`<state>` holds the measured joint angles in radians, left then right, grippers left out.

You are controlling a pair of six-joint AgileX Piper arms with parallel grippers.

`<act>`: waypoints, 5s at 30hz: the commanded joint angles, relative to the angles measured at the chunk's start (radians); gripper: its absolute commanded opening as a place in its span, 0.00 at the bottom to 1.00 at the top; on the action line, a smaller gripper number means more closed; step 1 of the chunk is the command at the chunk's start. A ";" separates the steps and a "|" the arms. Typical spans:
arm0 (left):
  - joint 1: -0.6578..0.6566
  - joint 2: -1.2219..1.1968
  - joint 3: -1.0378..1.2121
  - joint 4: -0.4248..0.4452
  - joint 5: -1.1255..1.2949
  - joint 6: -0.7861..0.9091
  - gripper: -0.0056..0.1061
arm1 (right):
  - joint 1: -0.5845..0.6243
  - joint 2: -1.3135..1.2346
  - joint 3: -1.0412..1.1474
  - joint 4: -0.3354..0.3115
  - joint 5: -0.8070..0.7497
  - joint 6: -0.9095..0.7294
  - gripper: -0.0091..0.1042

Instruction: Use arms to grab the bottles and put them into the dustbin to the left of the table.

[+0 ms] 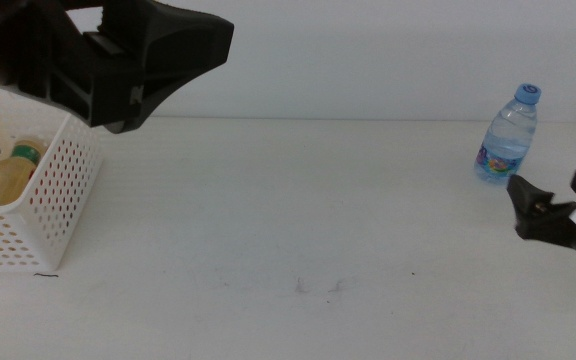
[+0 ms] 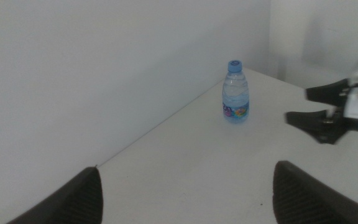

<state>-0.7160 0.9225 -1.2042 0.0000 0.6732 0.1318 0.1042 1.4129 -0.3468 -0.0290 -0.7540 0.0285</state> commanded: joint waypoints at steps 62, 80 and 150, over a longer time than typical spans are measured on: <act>-0.002 -0.004 -0.006 0.012 -0.011 -0.002 0.89 | 0.443 0.880 -0.999 0.305 0.324 -0.307 0.83; -0.002 -0.002 -0.006 0.012 -0.012 -0.002 0.89 | 0.441 -0.225 -0.693 0.315 1.363 -0.178 0.76; 0.147 1.392 -0.004 -0.008 -1.606 -0.183 0.88 | 0.443 -0.389 -0.693 0.240 1.360 -0.129 0.76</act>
<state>-0.5742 2.3019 -1.1821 0.0000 -0.9393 -0.0503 0.5456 1.0340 -1.0412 0.2210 0.6115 -0.0988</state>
